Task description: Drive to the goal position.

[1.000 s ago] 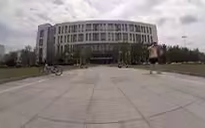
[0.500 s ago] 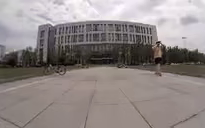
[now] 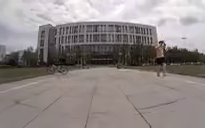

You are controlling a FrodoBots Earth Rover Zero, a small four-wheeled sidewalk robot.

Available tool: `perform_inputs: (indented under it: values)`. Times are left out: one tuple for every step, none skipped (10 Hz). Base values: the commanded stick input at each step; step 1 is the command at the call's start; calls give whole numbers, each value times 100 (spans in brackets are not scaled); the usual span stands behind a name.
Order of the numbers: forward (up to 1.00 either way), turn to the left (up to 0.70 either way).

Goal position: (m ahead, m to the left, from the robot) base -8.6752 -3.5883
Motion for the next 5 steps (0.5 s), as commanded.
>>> perform_inputs:
  values:
    - [-100, 3]
    - [-100, 20]
    - [-100, 33]
    - [-100, 40]
    - [-100, 40]
